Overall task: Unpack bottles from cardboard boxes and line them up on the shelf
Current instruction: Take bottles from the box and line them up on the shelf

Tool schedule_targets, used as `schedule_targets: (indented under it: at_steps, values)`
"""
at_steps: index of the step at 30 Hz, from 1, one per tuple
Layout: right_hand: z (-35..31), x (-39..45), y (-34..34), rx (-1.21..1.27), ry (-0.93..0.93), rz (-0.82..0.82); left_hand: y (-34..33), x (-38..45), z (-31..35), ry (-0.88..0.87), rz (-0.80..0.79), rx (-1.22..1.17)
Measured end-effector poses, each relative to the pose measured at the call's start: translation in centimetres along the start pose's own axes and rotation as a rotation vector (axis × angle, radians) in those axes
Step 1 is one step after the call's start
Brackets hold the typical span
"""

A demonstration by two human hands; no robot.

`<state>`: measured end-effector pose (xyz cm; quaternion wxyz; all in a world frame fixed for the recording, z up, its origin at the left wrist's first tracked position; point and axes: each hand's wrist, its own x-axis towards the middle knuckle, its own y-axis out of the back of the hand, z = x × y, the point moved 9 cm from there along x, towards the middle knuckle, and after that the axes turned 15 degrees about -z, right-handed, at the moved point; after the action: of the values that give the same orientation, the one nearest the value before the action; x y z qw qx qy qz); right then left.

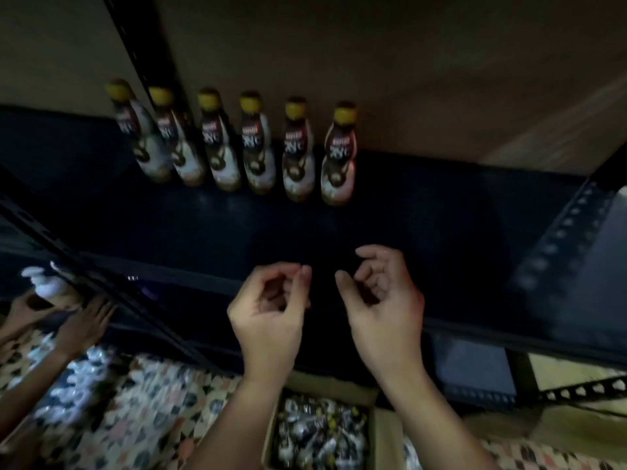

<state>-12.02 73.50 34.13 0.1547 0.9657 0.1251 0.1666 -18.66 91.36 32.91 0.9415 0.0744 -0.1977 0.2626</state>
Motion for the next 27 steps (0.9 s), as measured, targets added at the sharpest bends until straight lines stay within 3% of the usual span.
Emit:
schedule_targets:
  at_steps: [2, 4, 8, 11, 19, 23, 27]
  values:
    - [-0.2, -3.6, -0.8, -0.023, 0.098, -0.050, -0.5, -3.7, -2.9, 0.060, -0.036, 0.005]
    - [2.8, -6.2, -2.5, -0.098, 0.076, -0.153, -0.8, -6.9, -7.8, 0.216, -0.077, 0.010]
    - [16.6, -11.0, -5.4, -0.123, -0.286, -0.263, -1.5, -14.3, -19.9, 0.530, -0.314, 0.197]
    - [29.3, -16.3, -8.0, -0.173, -0.549, -0.328, -0.8, -21.7, -32.5, 0.805, -0.498, 0.343]
    - [58.2, -31.9, -17.2, -0.296, -0.885, -0.582, -0.1, -37.7, -58.8, 1.007, -0.855, 0.816]
    - [66.4, -37.4, -20.6, -0.341, -0.993, -0.722, 0.6, -42.1, -66.5, 1.009, -0.828, 0.772]
    - [71.6, -40.6, -23.0, -0.457, -1.016, -0.785, 0.7, -44.0, -71.6, 0.916, -0.848, 0.913]
